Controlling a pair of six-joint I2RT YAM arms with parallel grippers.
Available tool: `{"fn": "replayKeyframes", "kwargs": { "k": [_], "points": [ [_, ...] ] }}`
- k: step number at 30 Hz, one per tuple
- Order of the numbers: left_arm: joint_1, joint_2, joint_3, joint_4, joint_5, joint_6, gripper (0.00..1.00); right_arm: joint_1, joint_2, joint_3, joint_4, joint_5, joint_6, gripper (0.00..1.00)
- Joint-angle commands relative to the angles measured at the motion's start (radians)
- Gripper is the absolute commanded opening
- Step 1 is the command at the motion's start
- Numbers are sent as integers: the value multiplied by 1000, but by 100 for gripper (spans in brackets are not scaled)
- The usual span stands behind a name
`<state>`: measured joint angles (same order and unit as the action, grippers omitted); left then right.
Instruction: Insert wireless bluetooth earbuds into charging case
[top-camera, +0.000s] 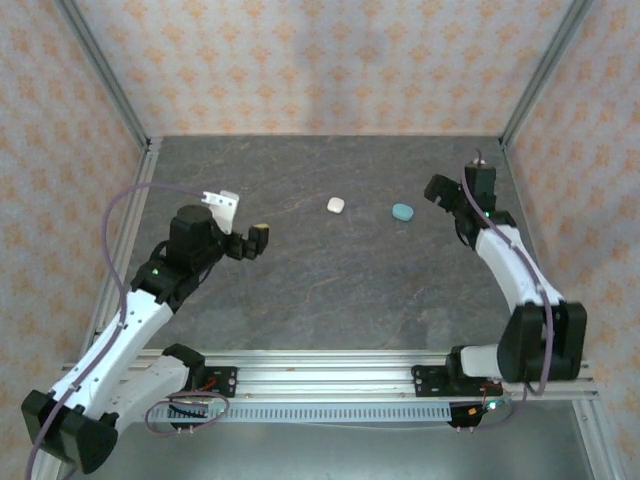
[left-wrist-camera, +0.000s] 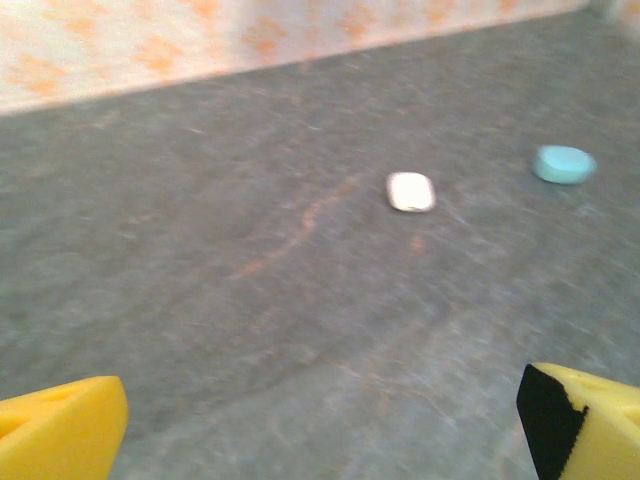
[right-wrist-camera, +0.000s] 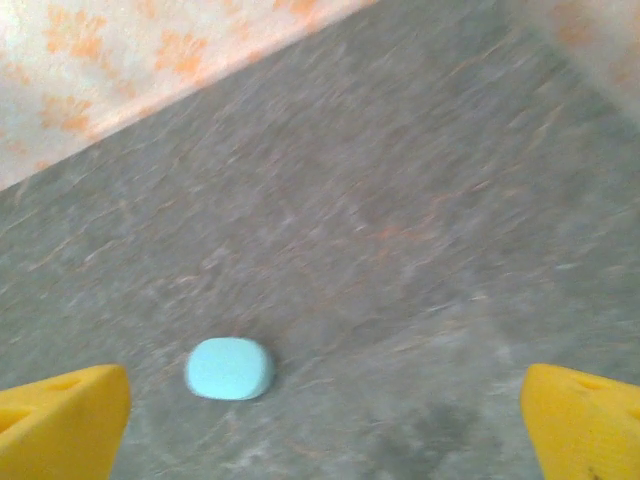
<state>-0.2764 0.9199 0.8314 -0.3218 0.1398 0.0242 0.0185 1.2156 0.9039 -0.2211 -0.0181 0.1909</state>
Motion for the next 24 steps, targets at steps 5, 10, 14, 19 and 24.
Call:
{"fn": "replayKeyframes", "kwargs": {
  "k": [5, 10, 14, 19, 24],
  "points": [
    [77, 5, -191, 358, -229, 28, 100, -3, -295, -366, 250, 258, -104, 99],
    [79, 49, -298, 446, -346, -12, 100, -3, -427, -685, 652, 214, -116, 99],
    [79, 57, -388, 535, -416, -29, 100, -2, -382, -729, 702, 161, -113, 99],
    [90, 70, -490, 669, -439, -13, 100, -3, -268, -745, 825, 120, -128, 99],
    [100, 193, -527, 822, -436, -7, 100, -2, -138, -729, 970, 115, -146, 99]
  ]
}}
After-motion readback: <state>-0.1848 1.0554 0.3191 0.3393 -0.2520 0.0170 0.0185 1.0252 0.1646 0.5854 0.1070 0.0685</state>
